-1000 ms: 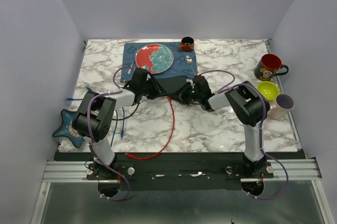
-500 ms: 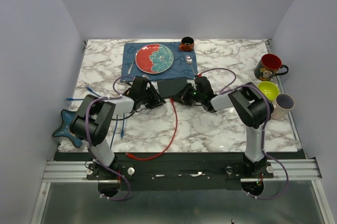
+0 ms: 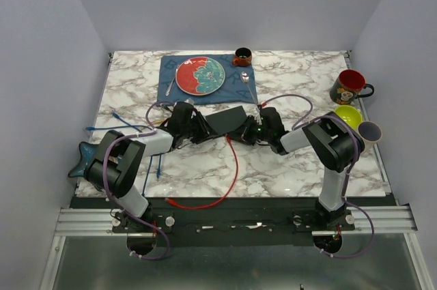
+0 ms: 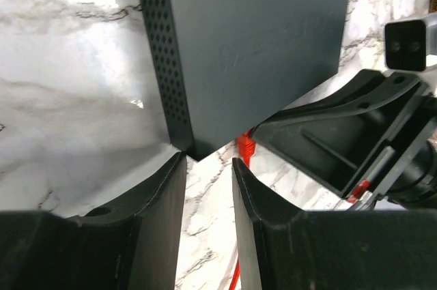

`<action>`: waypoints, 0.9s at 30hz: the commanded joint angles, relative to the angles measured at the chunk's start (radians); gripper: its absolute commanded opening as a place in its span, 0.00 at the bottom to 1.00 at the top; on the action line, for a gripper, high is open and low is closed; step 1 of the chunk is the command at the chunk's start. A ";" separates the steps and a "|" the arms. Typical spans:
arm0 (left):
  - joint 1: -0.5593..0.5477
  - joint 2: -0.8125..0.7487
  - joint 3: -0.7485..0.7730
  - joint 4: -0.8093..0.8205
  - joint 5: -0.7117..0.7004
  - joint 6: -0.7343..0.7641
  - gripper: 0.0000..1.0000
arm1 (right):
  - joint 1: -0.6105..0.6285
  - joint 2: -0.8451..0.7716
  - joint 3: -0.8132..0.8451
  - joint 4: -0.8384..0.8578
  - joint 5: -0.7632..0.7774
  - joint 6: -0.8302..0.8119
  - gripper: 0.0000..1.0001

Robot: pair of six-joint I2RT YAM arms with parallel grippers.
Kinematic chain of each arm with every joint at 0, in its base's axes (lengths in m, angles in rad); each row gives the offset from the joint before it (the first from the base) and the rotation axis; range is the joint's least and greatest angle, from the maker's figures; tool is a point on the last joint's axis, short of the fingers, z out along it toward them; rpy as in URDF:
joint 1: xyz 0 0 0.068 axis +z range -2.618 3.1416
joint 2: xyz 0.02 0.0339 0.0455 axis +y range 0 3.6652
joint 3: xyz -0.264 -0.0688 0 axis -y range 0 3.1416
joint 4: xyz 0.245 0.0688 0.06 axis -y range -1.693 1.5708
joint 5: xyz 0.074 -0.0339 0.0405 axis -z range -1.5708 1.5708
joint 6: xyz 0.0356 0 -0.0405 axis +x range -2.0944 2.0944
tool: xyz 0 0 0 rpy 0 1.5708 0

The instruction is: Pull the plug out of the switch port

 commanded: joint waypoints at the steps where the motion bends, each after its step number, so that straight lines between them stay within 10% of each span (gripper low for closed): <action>1: -0.006 -0.037 0.027 0.024 -0.022 -0.005 0.42 | 0.003 -0.017 -0.078 -0.095 -0.005 -0.061 0.01; 10: -0.014 0.078 0.113 0.015 0.000 -0.007 0.42 | 0.003 -0.031 -0.118 -0.091 -0.004 -0.046 0.02; 17: -0.022 0.115 0.106 0.032 0.005 -0.014 0.42 | 0.003 -0.035 -0.121 -0.069 0.002 0.040 0.40; 27: -0.029 0.118 0.099 0.036 0.007 -0.016 0.42 | 0.002 -0.015 -0.087 -0.028 -0.001 0.109 0.32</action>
